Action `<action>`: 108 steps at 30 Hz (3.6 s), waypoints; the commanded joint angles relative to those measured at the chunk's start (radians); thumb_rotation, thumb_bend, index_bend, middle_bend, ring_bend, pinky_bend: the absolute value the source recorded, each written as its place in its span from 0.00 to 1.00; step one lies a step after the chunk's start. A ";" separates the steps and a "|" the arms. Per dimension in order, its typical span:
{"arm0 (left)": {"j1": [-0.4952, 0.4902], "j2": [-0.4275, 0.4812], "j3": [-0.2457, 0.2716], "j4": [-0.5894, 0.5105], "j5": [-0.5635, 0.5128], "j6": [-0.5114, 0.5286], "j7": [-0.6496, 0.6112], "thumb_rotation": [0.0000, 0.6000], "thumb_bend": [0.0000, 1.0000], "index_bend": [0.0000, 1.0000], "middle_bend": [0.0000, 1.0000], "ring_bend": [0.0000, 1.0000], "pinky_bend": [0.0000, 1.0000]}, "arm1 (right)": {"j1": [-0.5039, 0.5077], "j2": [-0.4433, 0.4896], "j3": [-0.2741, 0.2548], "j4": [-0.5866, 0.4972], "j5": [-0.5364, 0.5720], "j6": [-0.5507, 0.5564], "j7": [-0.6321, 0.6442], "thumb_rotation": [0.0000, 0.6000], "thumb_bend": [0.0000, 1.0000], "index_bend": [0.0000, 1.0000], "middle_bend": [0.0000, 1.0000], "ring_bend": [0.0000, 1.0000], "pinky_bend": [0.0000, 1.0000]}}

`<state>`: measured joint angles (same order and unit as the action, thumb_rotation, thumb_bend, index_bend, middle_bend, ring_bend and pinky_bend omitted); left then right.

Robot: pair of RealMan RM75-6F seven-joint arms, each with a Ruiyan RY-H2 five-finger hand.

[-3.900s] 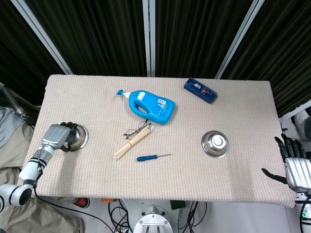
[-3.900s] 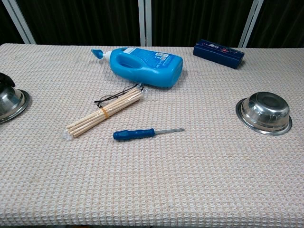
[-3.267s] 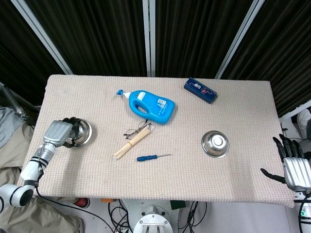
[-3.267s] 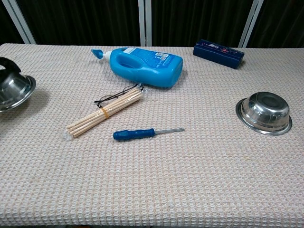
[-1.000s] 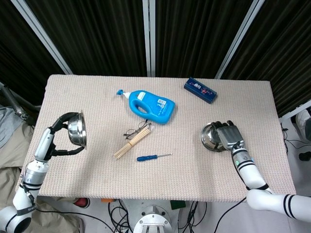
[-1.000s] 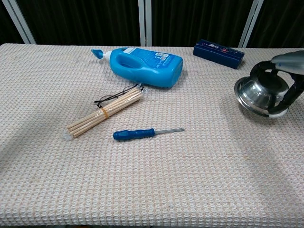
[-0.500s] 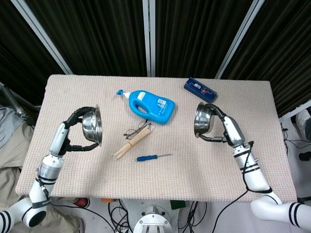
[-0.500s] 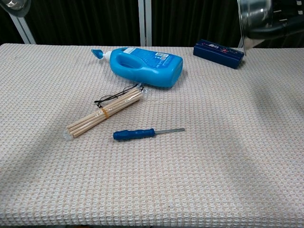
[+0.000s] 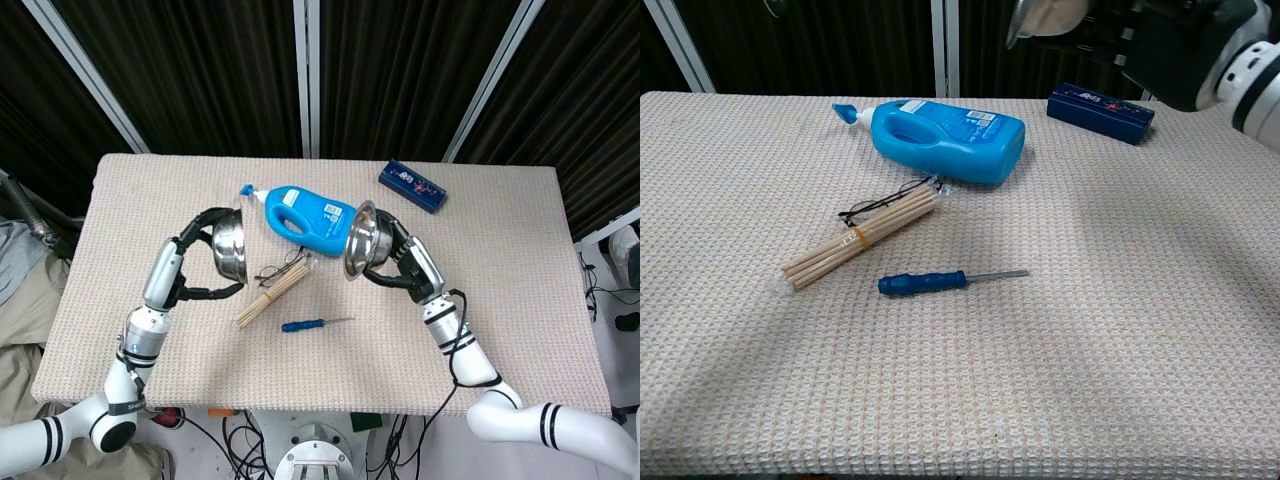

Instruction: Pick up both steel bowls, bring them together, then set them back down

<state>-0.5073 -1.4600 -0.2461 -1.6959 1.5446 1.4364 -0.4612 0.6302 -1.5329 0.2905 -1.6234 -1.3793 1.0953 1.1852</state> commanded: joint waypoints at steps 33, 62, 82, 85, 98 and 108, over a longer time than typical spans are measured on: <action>-0.123 -0.146 -0.025 0.020 0.039 -0.033 0.408 1.00 0.09 0.43 0.36 0.31 0.52 | 0.106 -0.038 0.019 -0.027 -0.059 -0.154 0.235 1.00 0.37 0.57 0.45 0.43 0.27; -0.139 -0.130 -0.002 0.041 0.053 -0.045 0.356 1.00 0.09 0.43 0.36 0.31 0.52 | 0.114 -0.003 0.000 -0.011 -0.077 -0.139 0.345 1.00 0.38 0.58 0.45 0.43 0.27; -0.131 -0.116 0.005 0.034 0.065 -0.015 0.319 1.00 0.09 0.43 0.36 0.31 0.52 | 0.105 0.018 -0.023 -0.015 -0.093 -0.109 0.375 1.00 0.38 0.58 0.45 0.43 0.27; -0.110 -0.081 0.002 0.025 0.068 0.015 0.289 1.00 0.09 0.43 0.36 0.31 0.52 | 0.078 0.051 -0.029 -0.002 -0.098 -0.074 0.360 1.00 0.38 0.58 0.45 0.43 0.27; 0.007 0.256 0.159 0.121 -0.044 -0.187 0.284 1.00 0.09 0.44 0.40 0.31 0.53 | -0.109 0.343 -0.154 0.036 -0.236 0.139 -0.575 1.00 0.43 0.59 0.45 0.43 0.27; -0.050 0.322 0.234 0.185 -0.104 -0.438 0.520 1.00 0.11 0.49 0.42 0.32 0.54 | -0.225 0.413 -0.297 0.088 -0.176 0.071 -0.978 1.00 0.46 0.59 0.45 0.43 0.27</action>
<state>-0.5336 -1.1540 -0.0350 -1.5372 1.4742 1.0668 -0.0176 0.4594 -1.1638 0.0548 -1.5654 -1.5733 1.1879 0.2983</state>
